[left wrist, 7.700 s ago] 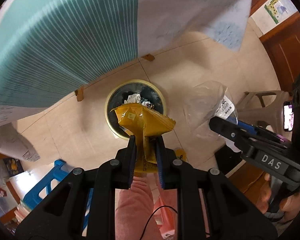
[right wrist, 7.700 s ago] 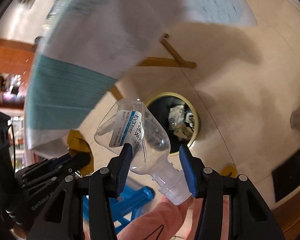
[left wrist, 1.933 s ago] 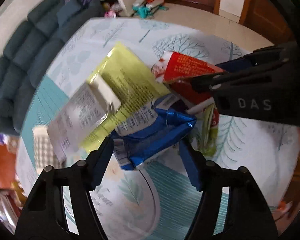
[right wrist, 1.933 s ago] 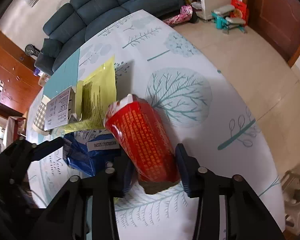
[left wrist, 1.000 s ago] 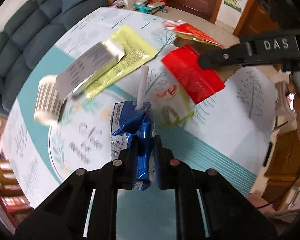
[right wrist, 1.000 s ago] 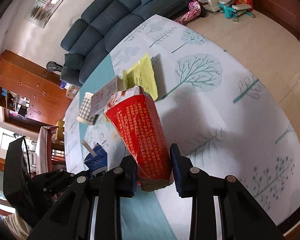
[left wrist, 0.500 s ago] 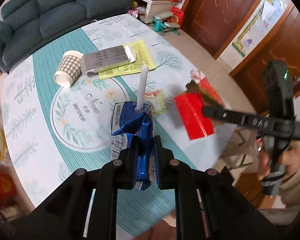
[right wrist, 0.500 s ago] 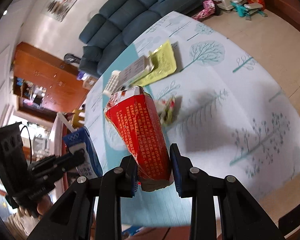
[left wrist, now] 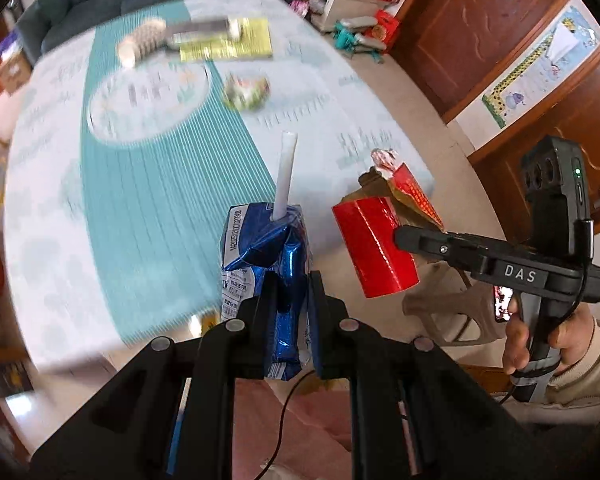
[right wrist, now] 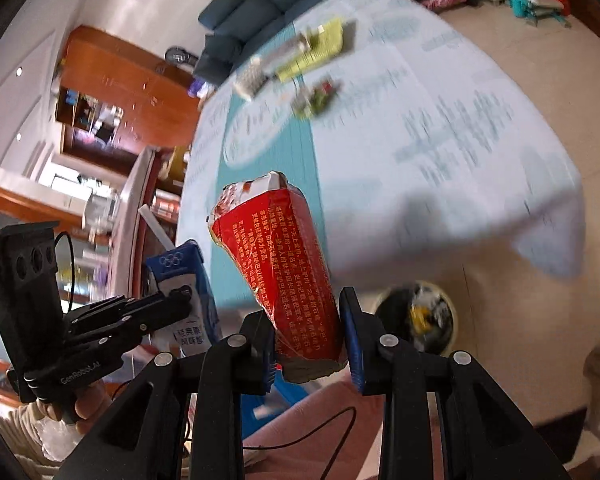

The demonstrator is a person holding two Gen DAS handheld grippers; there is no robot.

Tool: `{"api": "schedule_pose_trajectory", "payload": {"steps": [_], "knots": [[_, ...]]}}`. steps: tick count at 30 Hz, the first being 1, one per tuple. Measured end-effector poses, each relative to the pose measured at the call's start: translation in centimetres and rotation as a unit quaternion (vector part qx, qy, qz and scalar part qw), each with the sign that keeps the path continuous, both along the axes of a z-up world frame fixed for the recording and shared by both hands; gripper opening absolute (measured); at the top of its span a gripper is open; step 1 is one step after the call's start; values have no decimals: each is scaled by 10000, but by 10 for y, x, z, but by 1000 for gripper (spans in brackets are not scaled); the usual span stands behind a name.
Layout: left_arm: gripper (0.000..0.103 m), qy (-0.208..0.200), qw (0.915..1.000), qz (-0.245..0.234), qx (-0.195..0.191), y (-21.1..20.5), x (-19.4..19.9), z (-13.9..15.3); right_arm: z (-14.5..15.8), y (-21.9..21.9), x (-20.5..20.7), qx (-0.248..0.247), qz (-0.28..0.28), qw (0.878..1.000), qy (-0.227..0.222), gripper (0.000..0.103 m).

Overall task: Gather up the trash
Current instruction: 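Lift the blue carton and red packet and carry them over the bin, then open both tools over the bin to drop the carton and packet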

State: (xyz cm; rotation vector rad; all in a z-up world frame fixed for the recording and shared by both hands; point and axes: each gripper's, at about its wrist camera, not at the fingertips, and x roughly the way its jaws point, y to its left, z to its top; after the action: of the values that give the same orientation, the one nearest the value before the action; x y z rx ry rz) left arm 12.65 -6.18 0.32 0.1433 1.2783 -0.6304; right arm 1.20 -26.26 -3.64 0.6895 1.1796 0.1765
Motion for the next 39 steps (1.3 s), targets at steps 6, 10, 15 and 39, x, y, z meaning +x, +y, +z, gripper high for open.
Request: {"api": "schedule_pose_trajectory", "payload": {"steps": [6,10,15,39], "knots": [[11,258,9991,107,308,-21,-70,-40,-45,-5,-63,-11,316,9986,431,28],[11,321,9976,85,610,-34,-105,-70,-87,-8,-92,47,179,9971,731,28],[11,298,9953,-75,920,-44,-118,-115,-147,-8,-116,122,-177,9946,1017,28],[12,460,9894,227,1360,-33,-107,-419,-428,57,-91,-294,-755,9842,1575,29]]}}
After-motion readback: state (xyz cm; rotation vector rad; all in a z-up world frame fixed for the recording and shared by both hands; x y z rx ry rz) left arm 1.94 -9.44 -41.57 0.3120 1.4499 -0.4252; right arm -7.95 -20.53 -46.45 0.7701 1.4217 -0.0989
